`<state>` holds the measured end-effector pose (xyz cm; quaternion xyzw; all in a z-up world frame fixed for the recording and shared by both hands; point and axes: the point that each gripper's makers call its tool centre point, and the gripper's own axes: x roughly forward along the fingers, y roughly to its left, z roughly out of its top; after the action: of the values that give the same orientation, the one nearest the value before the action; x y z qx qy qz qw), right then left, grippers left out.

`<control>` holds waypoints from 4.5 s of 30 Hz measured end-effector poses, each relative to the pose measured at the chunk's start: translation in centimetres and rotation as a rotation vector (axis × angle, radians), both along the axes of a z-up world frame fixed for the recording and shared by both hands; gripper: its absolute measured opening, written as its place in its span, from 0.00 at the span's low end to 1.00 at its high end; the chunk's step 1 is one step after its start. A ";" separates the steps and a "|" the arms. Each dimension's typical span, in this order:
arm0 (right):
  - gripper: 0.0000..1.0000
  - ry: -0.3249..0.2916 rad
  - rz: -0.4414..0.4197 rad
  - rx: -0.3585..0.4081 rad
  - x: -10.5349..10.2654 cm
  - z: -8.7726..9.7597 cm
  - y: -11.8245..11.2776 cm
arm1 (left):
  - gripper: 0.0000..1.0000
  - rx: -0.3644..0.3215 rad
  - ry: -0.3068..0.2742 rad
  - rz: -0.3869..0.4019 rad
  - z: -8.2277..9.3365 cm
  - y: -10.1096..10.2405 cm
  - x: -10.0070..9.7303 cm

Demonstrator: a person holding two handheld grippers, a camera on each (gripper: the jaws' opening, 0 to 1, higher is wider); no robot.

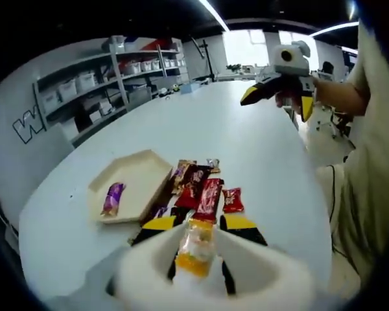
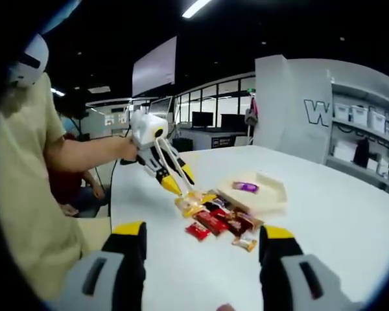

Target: Place the target food into the container with the food tongs after gripping and lifting it, then release it inside without dropping or visibly crushing the food.

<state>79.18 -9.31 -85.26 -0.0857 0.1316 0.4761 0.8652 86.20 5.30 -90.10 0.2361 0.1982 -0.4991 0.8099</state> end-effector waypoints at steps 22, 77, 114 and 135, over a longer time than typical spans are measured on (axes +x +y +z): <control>0.70 0.002 -0.018 0.024 0.0 0.2 -0.8 | 0.24 -0.024 0.025 -0.052 -0.6 -4.7 0.2; 0.78 0.028 -0.012 0.055 -0.1 -0.1 -1.6 | 0.24 0.052 0.060 -0.079 -2.9 -7.2 1.7; 0.77 0.039 -0.017 0.052 -0.3 -0.7 -2.0 | 0.24 0.061 0.103 -0.084 -4.3 -7.7 1.8; 0.76 0.044 -0.015 0.044 -0.5 -0.9 -2.0 | 0.23 0.021 0.149 -0.068 -4.3 -7.8 1.6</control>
<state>78.71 -11.32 -86.21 -0.0552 0.1406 0.4741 0.8674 87.76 -2.52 -94.41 0.2133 0.2551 -0.5405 0.7728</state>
